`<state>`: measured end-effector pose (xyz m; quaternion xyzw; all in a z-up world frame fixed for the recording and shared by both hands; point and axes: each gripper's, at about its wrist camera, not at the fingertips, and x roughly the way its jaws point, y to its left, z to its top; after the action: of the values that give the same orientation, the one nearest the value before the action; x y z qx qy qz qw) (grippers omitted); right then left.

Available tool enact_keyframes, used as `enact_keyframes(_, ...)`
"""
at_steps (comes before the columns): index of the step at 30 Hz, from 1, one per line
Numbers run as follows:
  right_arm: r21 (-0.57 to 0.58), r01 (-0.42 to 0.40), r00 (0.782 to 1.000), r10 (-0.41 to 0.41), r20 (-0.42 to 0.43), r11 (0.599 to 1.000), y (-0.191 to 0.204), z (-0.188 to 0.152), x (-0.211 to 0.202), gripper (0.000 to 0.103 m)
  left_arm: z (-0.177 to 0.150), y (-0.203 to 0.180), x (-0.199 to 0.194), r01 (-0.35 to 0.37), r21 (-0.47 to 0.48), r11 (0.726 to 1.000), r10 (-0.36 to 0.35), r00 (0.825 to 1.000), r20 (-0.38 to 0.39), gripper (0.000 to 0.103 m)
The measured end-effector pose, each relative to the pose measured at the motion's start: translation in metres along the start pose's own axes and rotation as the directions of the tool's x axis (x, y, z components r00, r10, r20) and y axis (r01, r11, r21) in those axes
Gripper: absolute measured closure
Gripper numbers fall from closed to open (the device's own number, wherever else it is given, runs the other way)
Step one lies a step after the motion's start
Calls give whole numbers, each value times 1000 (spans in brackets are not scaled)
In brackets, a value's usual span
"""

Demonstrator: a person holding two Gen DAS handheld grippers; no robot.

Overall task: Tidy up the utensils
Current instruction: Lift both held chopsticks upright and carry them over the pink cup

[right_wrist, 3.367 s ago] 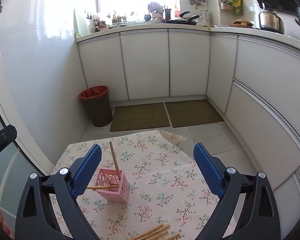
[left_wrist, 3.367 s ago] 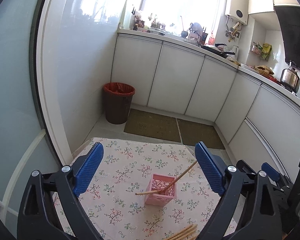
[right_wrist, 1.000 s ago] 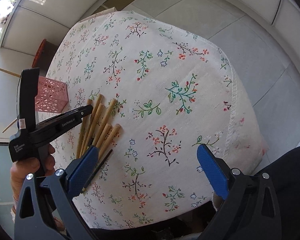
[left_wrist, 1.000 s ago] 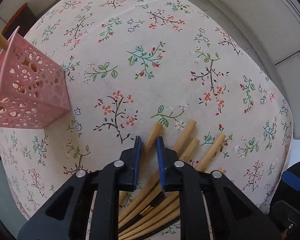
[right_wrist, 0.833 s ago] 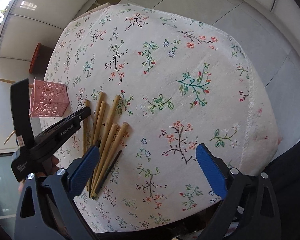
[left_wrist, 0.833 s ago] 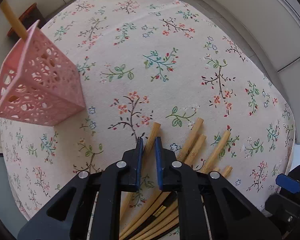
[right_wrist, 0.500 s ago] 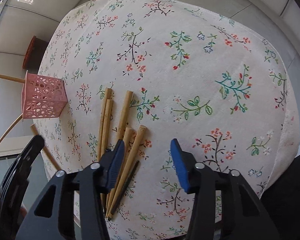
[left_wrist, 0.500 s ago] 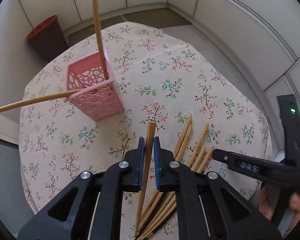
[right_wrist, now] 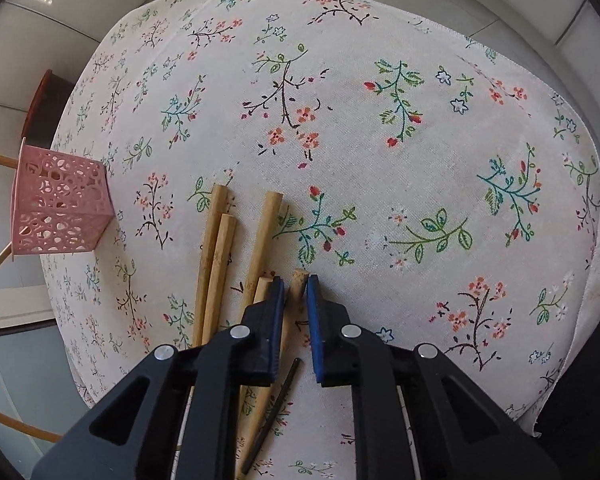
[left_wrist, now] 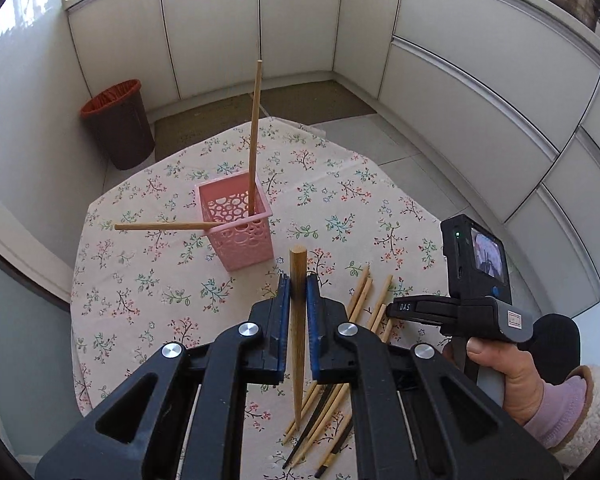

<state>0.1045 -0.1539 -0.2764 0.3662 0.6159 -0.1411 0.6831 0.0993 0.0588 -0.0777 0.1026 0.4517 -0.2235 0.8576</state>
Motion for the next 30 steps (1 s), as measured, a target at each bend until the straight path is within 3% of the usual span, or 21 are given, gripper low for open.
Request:
enact_keyframes(7, -61, -117, 986, 123, 115, 991, -5, -7, -60, 95, 4, -3, -22, -1, -8, 1000, 2, 998, 69, 96)
enact_keyframes(18, -204, -241, 916, 292, 274, 949, 1, -21, -170, 95, 10, -3, -64, 10, -67, 998, 3, 981, 192, 96)
enact_keyframes(23, -310, -237, 859, 348, 375, 921, 14, -29, -217, 95, 15, 0, -75, 1, -103, 995, 22, 975, 220, 96)
enact_keyframes(30, -480, -130, 772, 392, 500, 868, 45, -51, -270, 95, 19, -2, -95, -18, -131, 991, 53, 962, 269, 96)
